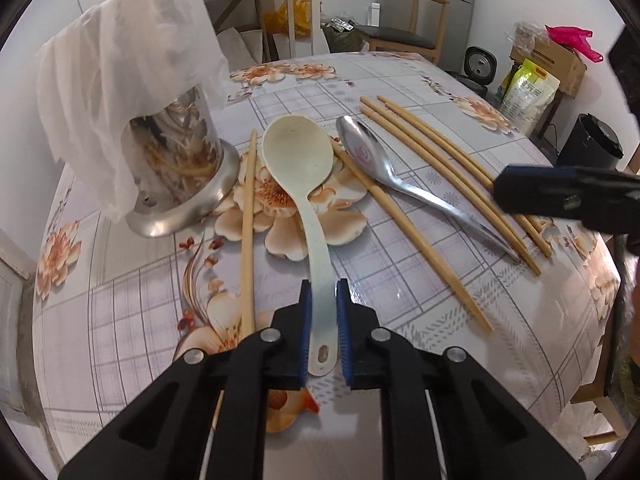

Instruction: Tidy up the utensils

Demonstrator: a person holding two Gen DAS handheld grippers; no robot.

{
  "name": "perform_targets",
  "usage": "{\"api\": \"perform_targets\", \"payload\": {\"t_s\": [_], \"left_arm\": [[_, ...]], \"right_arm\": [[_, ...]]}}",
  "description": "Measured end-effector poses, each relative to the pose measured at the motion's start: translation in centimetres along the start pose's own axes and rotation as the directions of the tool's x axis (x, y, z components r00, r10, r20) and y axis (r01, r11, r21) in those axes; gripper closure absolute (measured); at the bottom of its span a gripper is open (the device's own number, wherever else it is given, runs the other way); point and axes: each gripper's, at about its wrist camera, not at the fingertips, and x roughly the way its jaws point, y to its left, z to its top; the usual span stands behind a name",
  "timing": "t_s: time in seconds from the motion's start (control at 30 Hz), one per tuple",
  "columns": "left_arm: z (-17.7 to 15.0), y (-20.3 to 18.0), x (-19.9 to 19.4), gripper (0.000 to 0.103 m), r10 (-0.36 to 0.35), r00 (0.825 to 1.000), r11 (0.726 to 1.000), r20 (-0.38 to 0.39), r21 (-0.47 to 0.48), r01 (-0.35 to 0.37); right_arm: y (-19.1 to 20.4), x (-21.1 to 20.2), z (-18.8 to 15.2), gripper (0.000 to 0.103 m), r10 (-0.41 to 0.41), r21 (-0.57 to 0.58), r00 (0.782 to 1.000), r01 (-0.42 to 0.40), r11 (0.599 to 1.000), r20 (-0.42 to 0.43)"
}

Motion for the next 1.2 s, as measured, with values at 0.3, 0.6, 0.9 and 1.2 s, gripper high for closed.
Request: {"api": "perform_targets", "payload": {"t_s": [0.3, 0.6, 0.9, 1.2], "left_arm": [[-0.4, 0.4, -0.6, 0.092, -0.013, 1.000, 0.999, 0.004, -0.042, 0.014], [-0.6, 0.6, -0.7, 0.092, -0.014, 1.000, 0.999, 0.002, -0.051, 0.014], [-0.7, 0.6, -0.8, 0.092, -0.009, 1.000, 0.998, -0.005, -0.056, 0.008], [-0.6, 0.6, -0.8, 0.092, -0.005, 1.000, 0.998, -0.004, -0.060, 0.005]], "right_arm": [[1.1, 4.3, 0.3, 0.080, -0.145, -0.115, 0.985, 0.134, 0.984, -0.092], [1.8, 4.9, 0.3, 0.093, -0.238, -0.186, 0.968, 0.220, 0.958, -0.079], [2.5, 5.6, 0.7, 0.088, -0.256, -0.226, 0.963, 0.231, 0.946, -0.088], [2.4, 5.6, 0.8, 0.100, -0.268, -0.216, 0.960, 0.245, 0.945, -0.084]]}}
